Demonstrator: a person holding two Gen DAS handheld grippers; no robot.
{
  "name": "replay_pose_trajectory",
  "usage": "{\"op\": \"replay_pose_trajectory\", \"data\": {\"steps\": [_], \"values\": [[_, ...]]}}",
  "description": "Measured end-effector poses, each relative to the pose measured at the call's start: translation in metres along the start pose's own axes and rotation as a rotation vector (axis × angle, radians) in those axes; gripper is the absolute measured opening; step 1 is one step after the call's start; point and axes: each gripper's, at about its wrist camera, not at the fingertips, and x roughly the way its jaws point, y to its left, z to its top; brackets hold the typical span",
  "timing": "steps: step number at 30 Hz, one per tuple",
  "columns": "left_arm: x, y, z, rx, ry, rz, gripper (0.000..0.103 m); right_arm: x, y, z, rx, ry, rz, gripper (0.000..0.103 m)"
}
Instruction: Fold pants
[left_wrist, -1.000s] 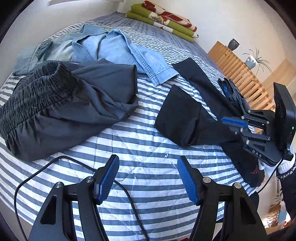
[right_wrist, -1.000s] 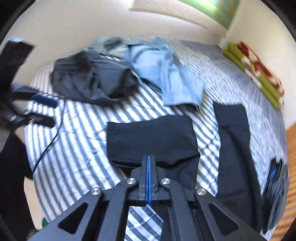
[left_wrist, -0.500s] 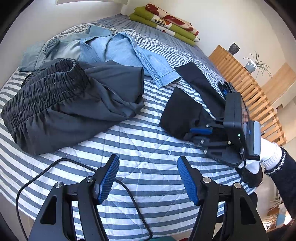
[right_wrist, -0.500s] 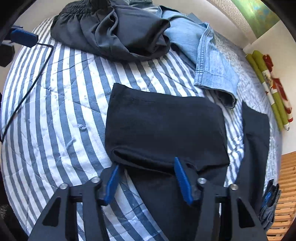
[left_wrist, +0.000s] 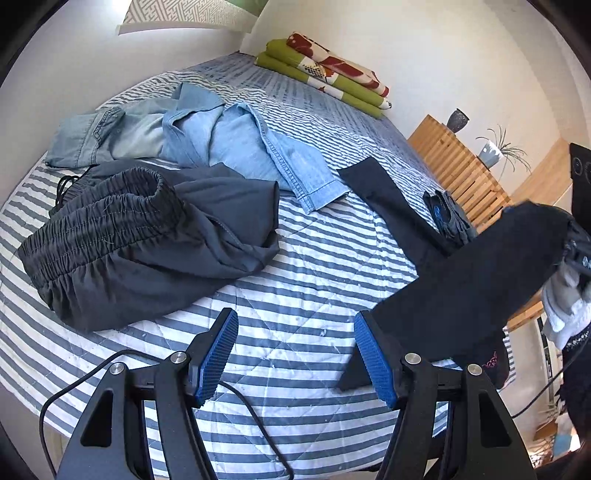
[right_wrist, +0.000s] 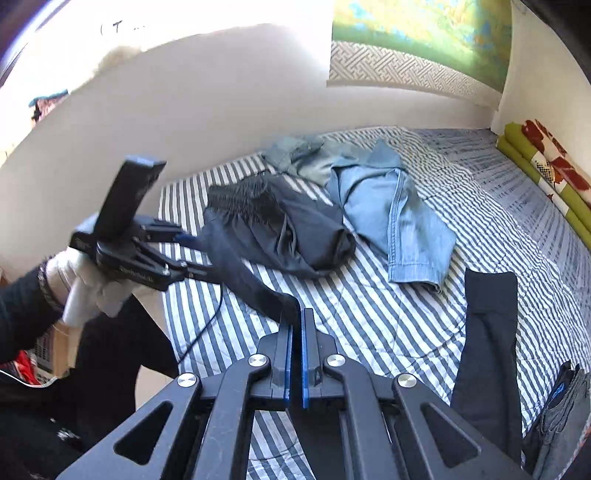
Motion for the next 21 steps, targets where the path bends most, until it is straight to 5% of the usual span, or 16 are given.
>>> {"op": "replay_pose_trajectory", "data": {"steps": [2, 4, 6, 10, 16, 18, 21], "values": [[0.006, -0.003, 0.006, 0.008, 0.006, 0.006, 0.068, -0.004, -0.031, 0.011, 0.088, -0.040, 0.005, 0.003], [0.016, -0.006, 0.013, 0.008, 0.016, 0.012, 0.068, 0.018, -0.066, 0.020, 0.154, -0.052, -0.100, 0.008], [0.028, -0.013, 0.018, 0.007, 0.027, -0.007, 0.068, 0.062, -0.103, 0.024, 0.249, 0.052, -0.138, 0.024], [0.061, -0.041, 0.022, 0.056, 0.081, -0.037, 0.070, 0.096, -0.147, 0.010, 0.368, 0.133, -0.220, 0.026], [0.134, -0.107, 0.012, 0.241, 0.201, -0.027, 0.081, 0.003, -0.160, -0.053, 0.486, 0.029, -0.212, 0.032], [0.156, -0.122, 0.008, 0.274, 0.240, -0.034, 0.081, -0.035, -0.155, -0.095, 0.521, 0.030, -0.278, 0.047], [0.181, -0.143, -0.007, 0.333, 0.294, -0.028, 0.083, -0.083, -0.138, -0.174, 0.594, 0.070, -0.392, 0.051]]}}
